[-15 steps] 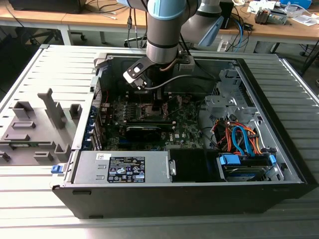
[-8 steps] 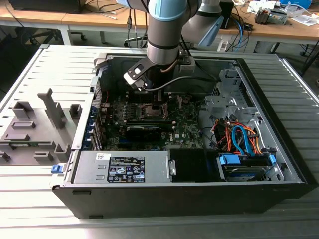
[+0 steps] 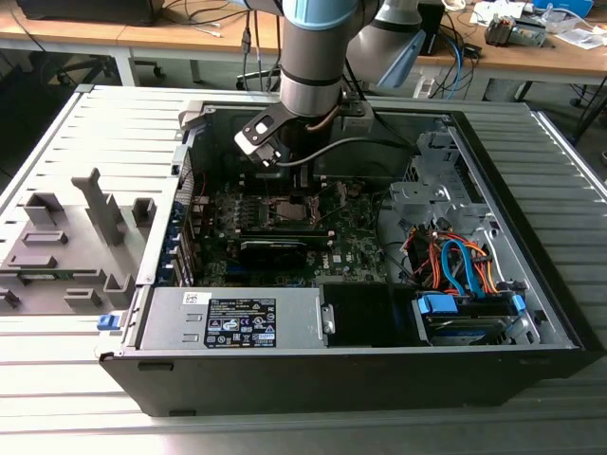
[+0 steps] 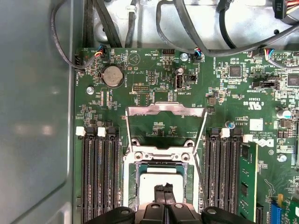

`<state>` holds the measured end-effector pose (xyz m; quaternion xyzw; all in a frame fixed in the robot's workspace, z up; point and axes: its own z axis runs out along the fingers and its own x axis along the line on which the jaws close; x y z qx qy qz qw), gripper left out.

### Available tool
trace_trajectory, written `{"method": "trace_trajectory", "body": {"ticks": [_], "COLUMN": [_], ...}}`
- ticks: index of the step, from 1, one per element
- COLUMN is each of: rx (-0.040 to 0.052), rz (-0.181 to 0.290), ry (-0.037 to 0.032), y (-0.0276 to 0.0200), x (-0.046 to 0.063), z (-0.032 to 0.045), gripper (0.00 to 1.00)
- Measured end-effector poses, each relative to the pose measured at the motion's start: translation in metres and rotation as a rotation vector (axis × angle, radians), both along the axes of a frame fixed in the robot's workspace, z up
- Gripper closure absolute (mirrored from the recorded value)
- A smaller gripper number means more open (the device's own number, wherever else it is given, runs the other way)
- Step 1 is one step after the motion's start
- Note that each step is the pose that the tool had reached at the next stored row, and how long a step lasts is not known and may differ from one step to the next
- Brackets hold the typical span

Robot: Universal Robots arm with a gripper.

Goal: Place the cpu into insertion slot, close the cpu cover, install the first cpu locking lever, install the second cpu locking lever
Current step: 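Close the cpu cover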

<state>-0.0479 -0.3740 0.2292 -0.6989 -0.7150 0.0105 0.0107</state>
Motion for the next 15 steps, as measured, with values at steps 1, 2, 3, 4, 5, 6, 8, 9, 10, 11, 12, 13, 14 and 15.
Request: {"method": "trace_trajectory", "body": {"ticks": [1,2,3,4,5,6,8,9,10,11,12,13,14,15], "rx": [0.0000,0.0001,-0.0003,-0.0001,-0.0002,-0.0004,-0.0002,-0.0005,-0.0005,-0.0004,-0.0004,-0.0004,-0.0004,-0.0004], "rz": [0.000,0.000,0.000,0.000,0.000,0.000,0.000,0.000,0.000,0.000,0.000,0.000,0.000,0.000], "ry": [0.0000,0.0000,0.0003,0.0012,0.0014,0.0014,0.0013,0.0015,0.0019,0.0025,0.0034,0.0039,0.0046,0.0054], "y": [0.0000,0.0000,0.0000,0.0000,-0.0001,-0.0001,0.0001,0.0001,0.0001,0.0001,0.0001,0.0001,0.0001,0.0001], "x": [0.000,0.000,0.004,0.012,0.017,0.019,0.025,0.028,0.030,0.033,0.037,0.038,0.042,0.045], "z": [0.0000,0.0000,0.0002,0.0001,0.0004,0.0012,0.0091,0.0142,0.0155,0.0166,0.0181,0.0192,0.0209,0.0217], "gripper": [0.89,0.89,0.89,0.89,0.89,0.89,0.89,0.89,0.89,0.89,0.89,0.89,0.89,0.89]}}
